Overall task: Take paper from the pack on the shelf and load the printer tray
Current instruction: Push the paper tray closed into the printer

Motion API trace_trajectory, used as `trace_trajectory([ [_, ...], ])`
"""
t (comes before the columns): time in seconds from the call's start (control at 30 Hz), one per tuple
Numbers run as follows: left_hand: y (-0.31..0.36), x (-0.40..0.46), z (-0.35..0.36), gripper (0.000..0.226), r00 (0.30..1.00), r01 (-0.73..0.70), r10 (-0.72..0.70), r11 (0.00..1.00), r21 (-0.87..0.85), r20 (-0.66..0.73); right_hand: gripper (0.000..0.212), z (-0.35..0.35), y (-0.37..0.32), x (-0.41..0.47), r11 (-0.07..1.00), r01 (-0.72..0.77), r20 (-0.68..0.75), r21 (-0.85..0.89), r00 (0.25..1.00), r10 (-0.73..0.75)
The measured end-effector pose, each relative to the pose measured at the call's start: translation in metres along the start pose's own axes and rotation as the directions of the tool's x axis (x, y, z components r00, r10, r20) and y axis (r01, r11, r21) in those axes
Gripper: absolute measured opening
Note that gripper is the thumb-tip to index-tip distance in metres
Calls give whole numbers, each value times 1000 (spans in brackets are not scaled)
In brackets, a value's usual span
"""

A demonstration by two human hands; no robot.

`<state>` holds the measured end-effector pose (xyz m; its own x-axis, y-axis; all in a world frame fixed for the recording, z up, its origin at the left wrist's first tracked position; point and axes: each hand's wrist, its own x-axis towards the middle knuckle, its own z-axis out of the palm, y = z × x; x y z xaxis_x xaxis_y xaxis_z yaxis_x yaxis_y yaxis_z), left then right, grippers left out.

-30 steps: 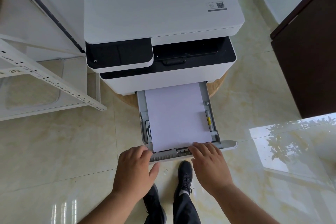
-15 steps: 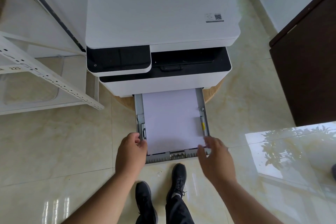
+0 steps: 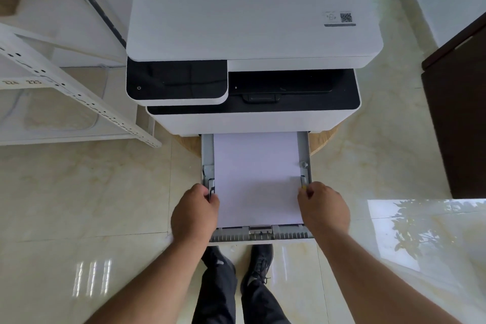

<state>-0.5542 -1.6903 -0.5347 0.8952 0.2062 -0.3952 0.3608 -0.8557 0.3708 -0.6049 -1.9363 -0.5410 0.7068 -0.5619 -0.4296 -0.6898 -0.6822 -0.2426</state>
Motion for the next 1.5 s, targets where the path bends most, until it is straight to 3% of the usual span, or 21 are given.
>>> trace_trajectory([
  [0.3,-6,6,5,14,997,-75,76,996,52,-23,25,2,1,2,1000,-21,-22,-6,1000,21],
  [0.57,-12,4,5,22,994,-111,111,994,1,4,29,1,2,0,999,28,-11,-18,1000,-28],
  [0.73,-24,-5,2,37,982,-173,179,981,-87,61,25,-7,8,-8,992,124,31,-5,992,-123],
  [0.8,-37,-14,-2,52,961,-273,276,960,-58,36,16,-13,16,-19,980,199,20,-5,980,-199],
  [0.9,-63,-31,-5,77,915,-404,400,902,154,59,47,-18,35,-37,960,267,53,-84,963,-263],
  [1.0,-81,-47,-2,103,898,-440,410,848,295,161,77,-19,53,-50,940,295,157,-170,950,-270],
  [1.2,-81,-52,-1,96,879,-476,425,779,409,214,109,-15,57,-56,896,365,304,-255,909,-284],
  [1.37,-84,-43,4,81,895,-444,398,748,493,202,101,-10,55,-55,867,354,239,-352,929,-282],
  [1.5,-85,-39,4,75,888,-459,399,737,496,228,73,-8,53,-54,856,335,220,-394,939,-266],
])
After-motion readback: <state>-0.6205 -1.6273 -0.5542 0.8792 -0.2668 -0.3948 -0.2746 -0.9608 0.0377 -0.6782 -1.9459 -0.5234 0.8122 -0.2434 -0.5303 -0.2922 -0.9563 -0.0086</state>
